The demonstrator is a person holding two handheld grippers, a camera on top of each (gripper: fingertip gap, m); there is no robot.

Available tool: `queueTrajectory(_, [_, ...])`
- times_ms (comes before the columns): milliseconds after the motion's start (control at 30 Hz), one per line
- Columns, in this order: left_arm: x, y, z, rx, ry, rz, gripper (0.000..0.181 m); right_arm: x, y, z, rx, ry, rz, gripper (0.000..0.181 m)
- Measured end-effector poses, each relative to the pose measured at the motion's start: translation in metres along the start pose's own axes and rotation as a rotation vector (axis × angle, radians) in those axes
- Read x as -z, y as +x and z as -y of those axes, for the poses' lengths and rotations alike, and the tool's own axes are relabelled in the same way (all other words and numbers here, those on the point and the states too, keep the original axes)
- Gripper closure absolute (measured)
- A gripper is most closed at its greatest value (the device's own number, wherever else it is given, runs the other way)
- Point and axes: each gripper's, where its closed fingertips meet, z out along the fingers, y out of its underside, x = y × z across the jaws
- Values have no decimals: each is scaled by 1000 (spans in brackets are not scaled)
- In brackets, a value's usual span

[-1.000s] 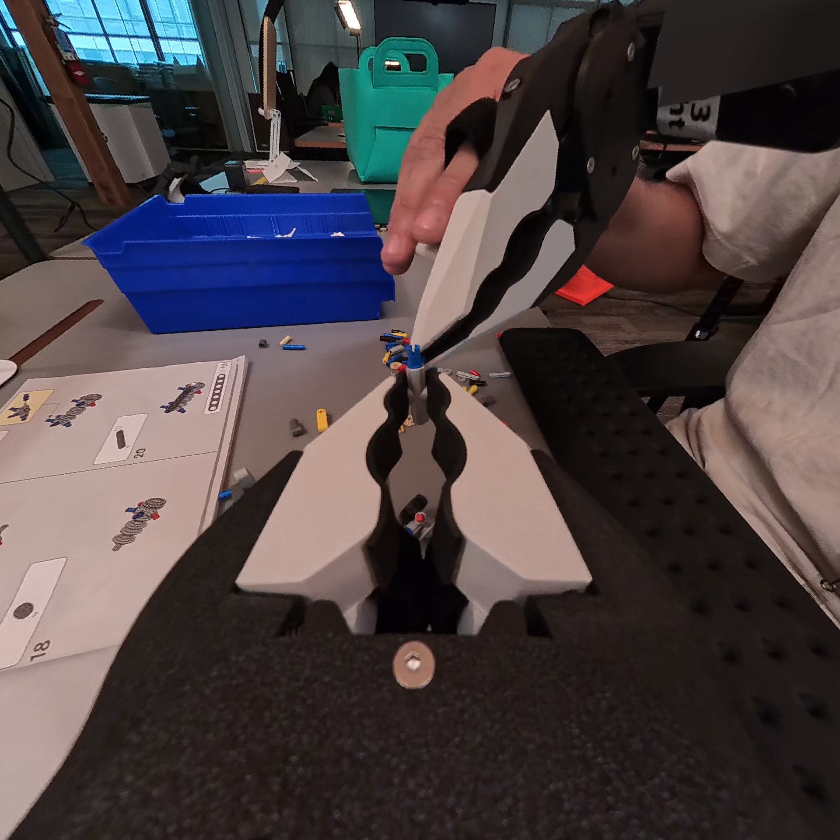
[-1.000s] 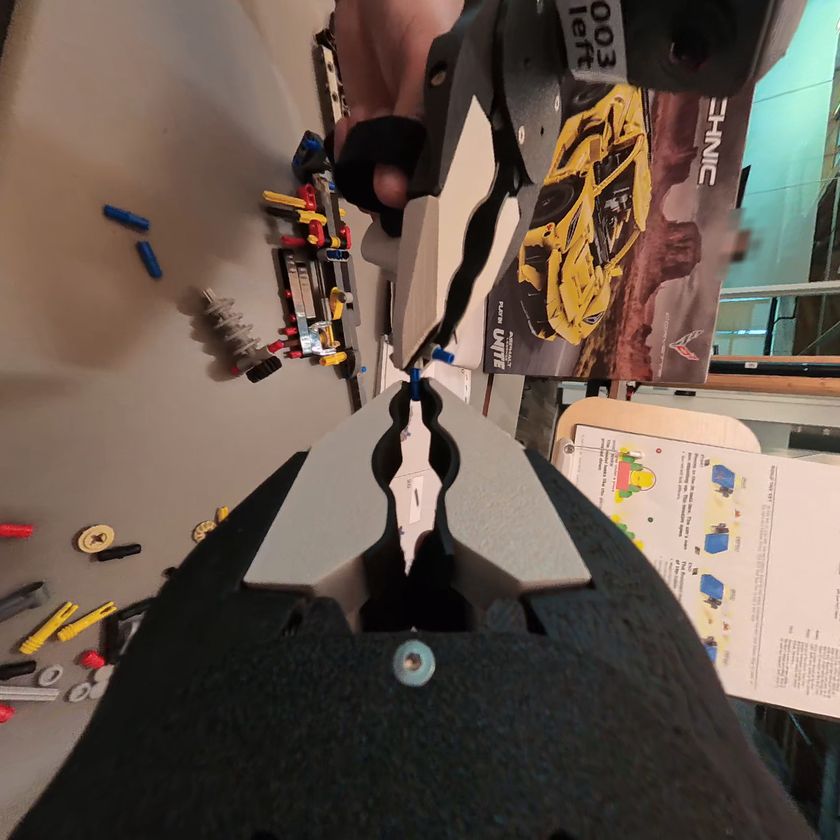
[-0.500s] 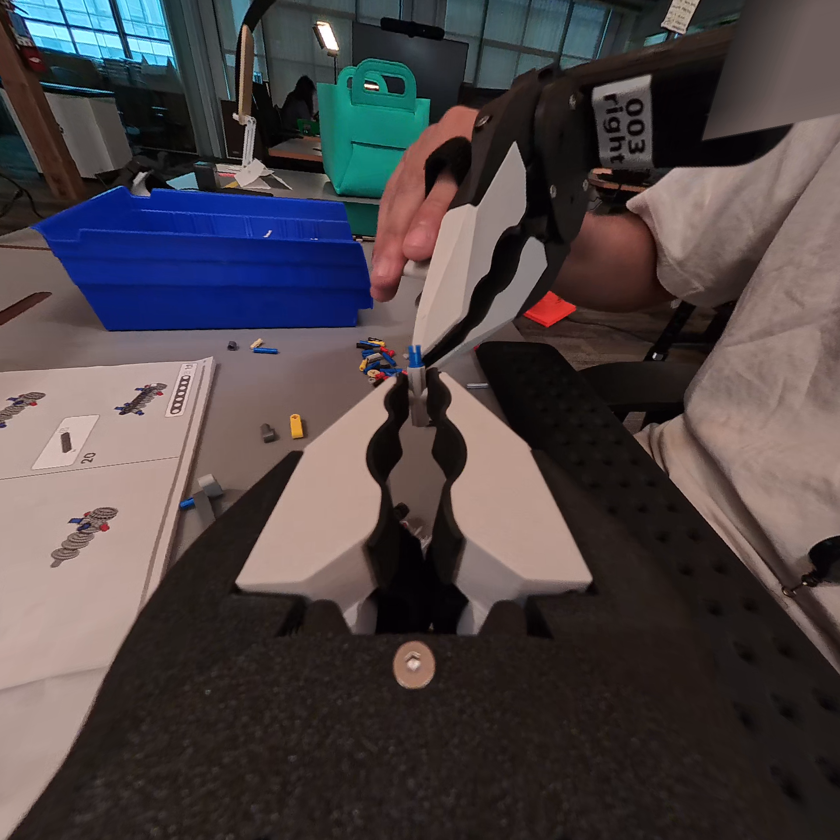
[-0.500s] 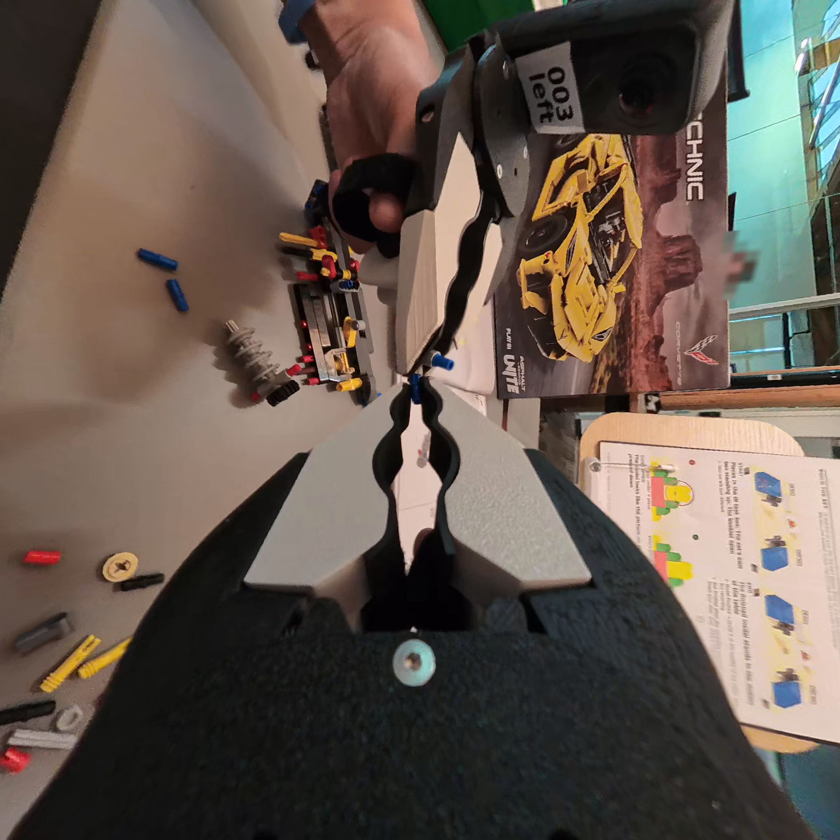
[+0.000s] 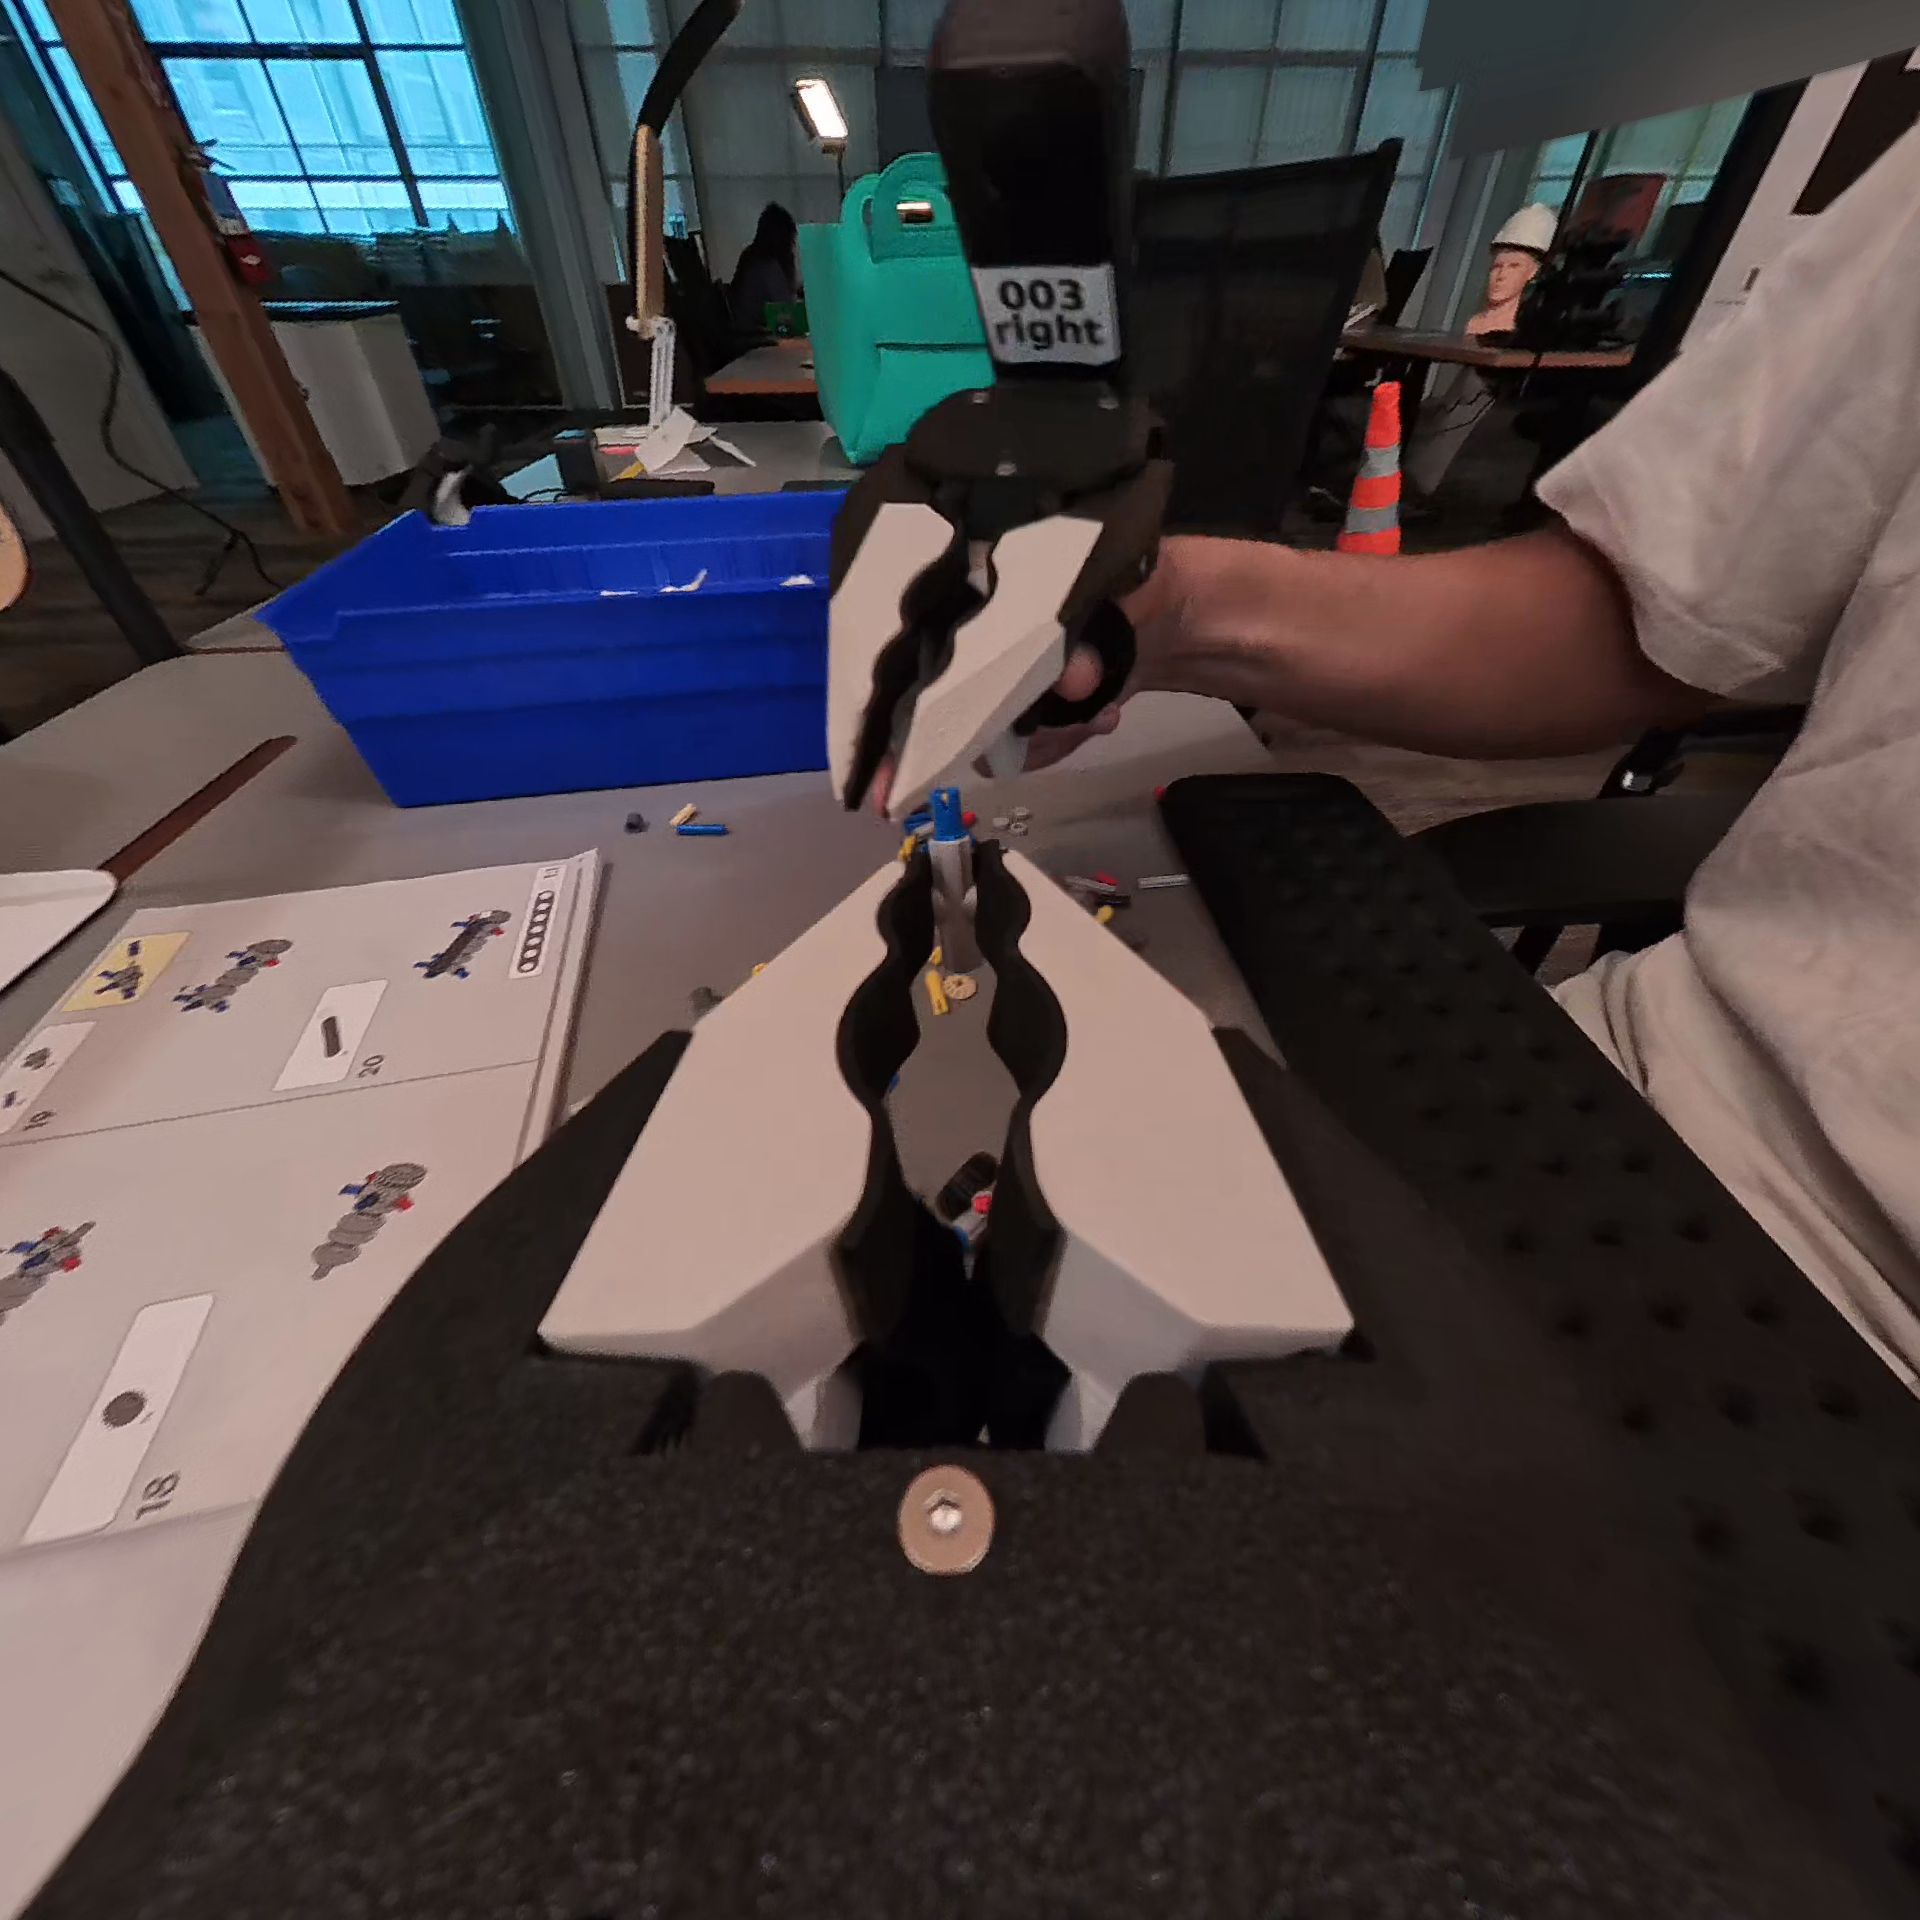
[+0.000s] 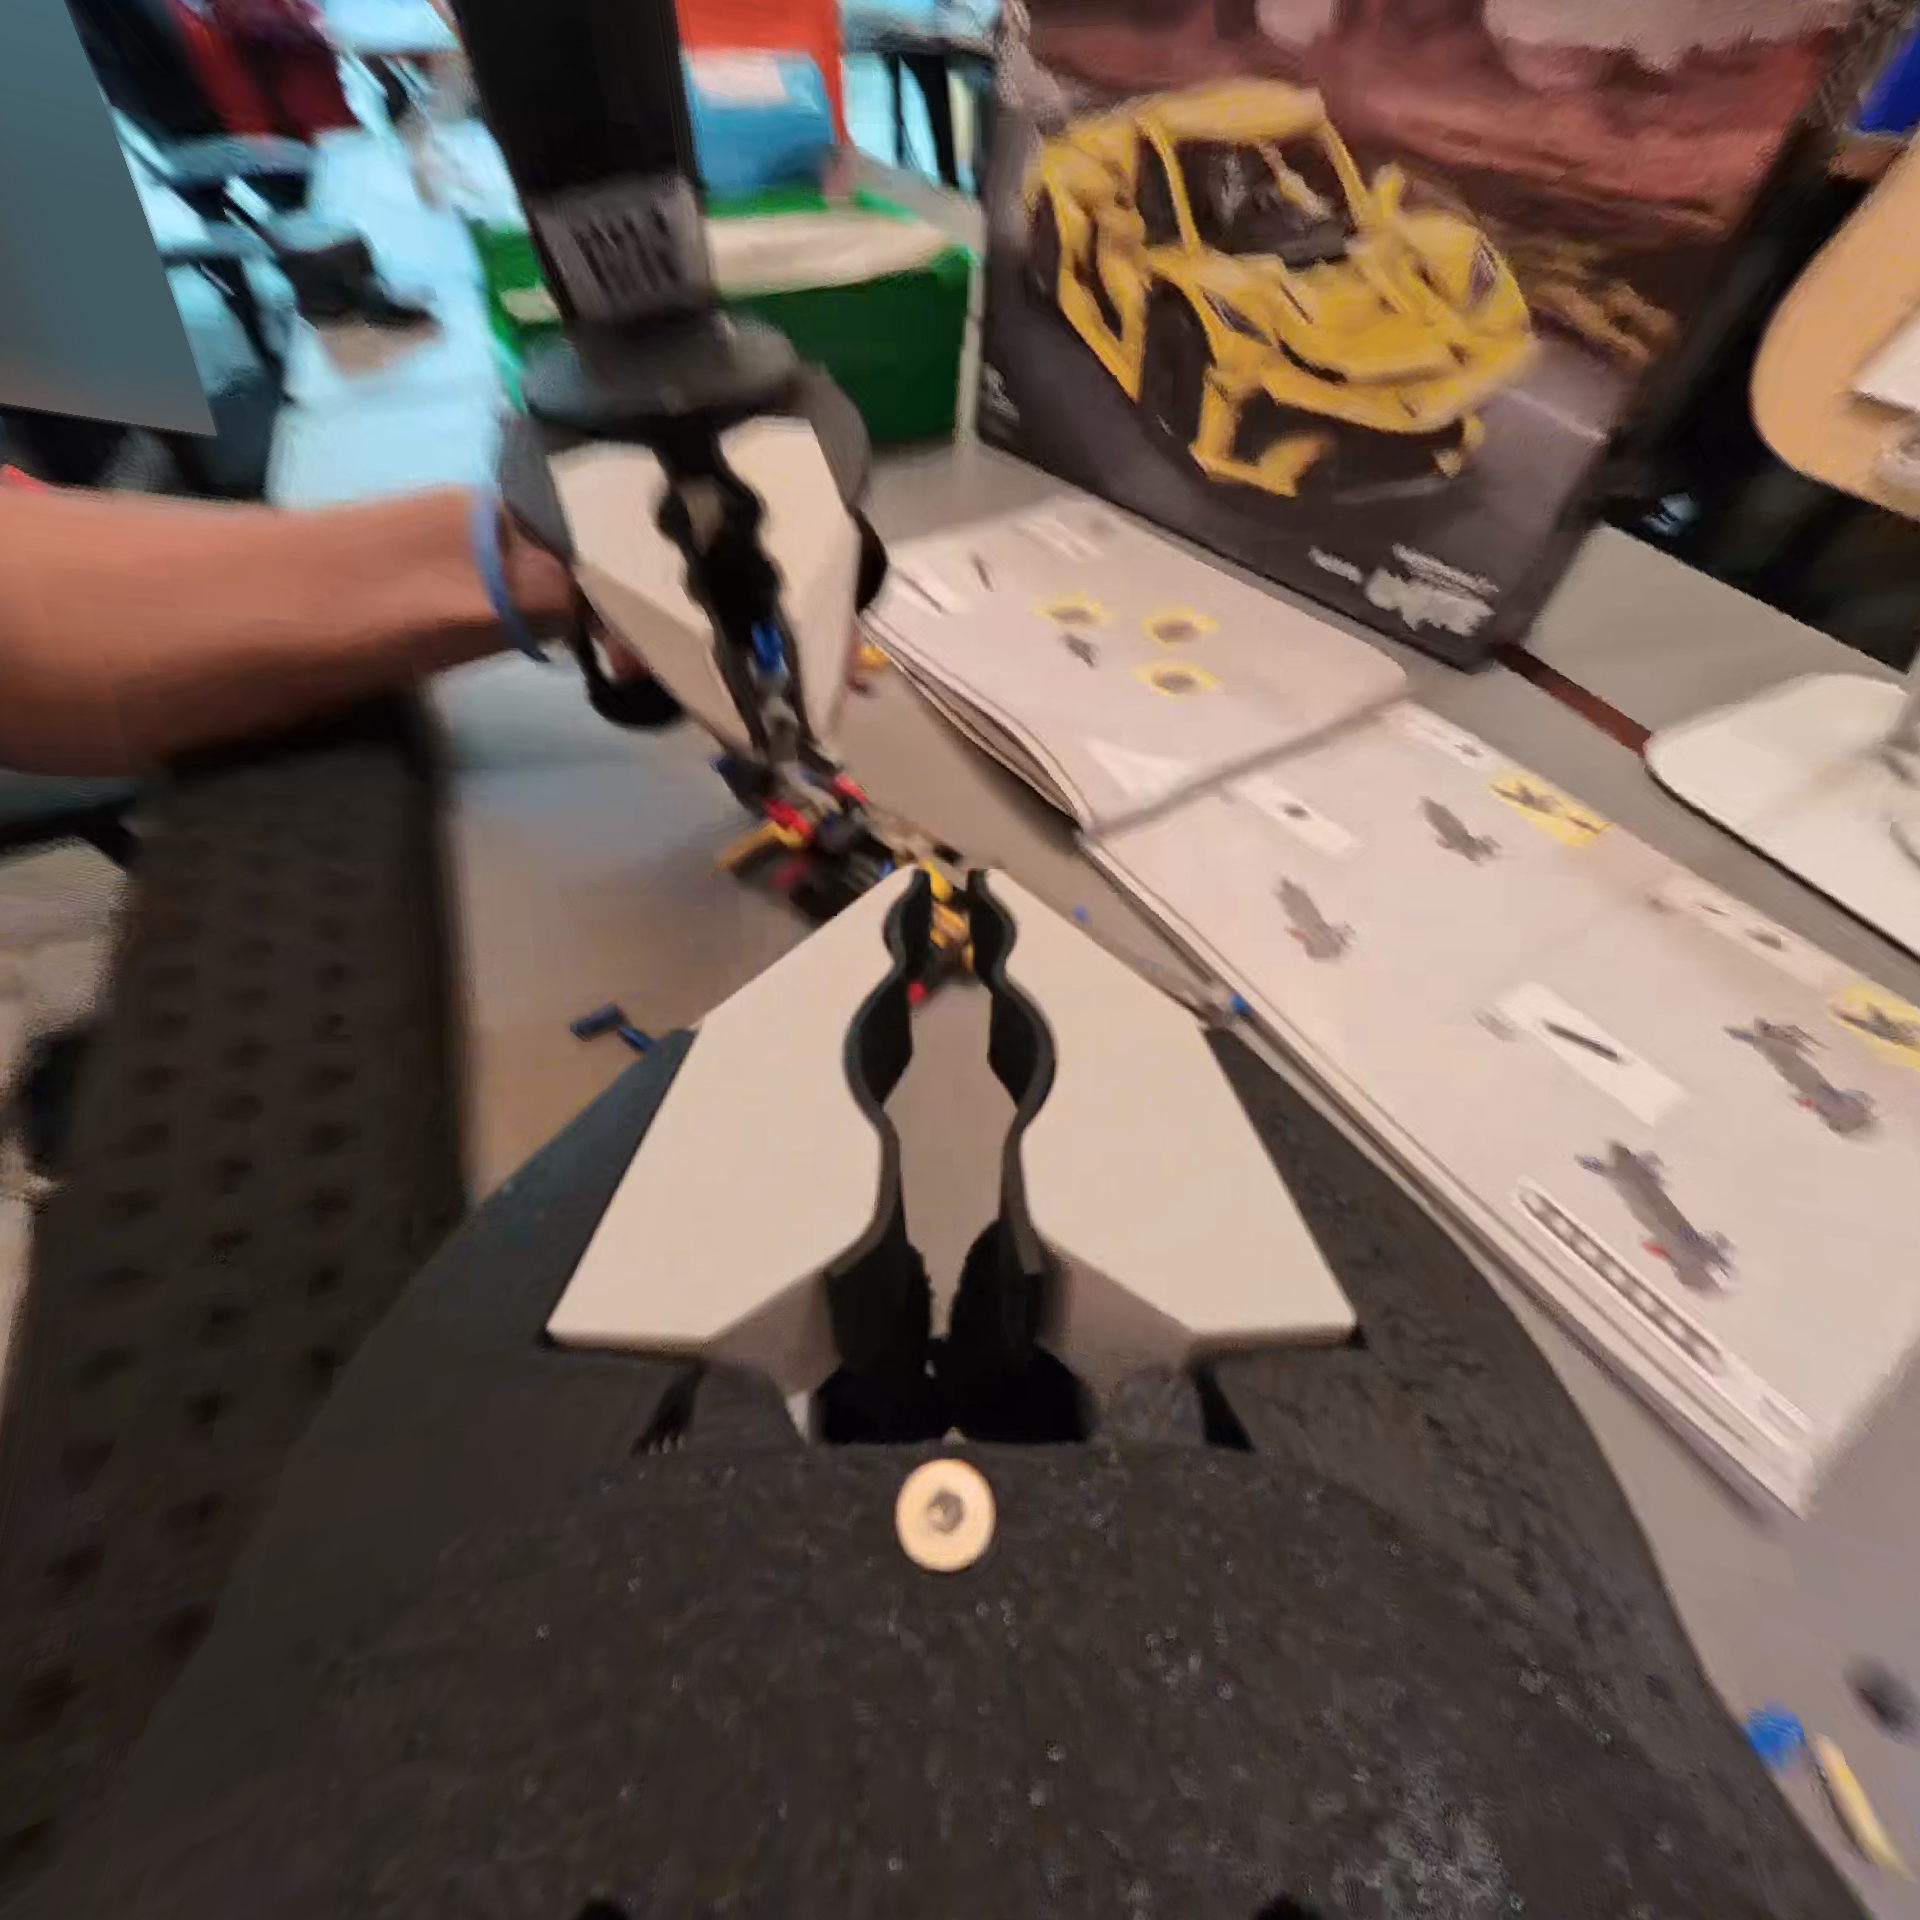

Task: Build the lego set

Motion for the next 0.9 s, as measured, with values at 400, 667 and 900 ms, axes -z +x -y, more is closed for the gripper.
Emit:
queueTrajectory(400, [57, -84, 7, 46, 43, 434, 175, -46, -15, -70, -115, -231, -71, 163])
queueTrajectory(667, [70, -105, 8, 78, 75, 567, 175, -91, -23, -52, 63, -342, 10, 166])
queueTrajectory(900, [71, -103, 4, 75, 28, 553, 175, -106, -18, -56, 57, -411, 164, 164])
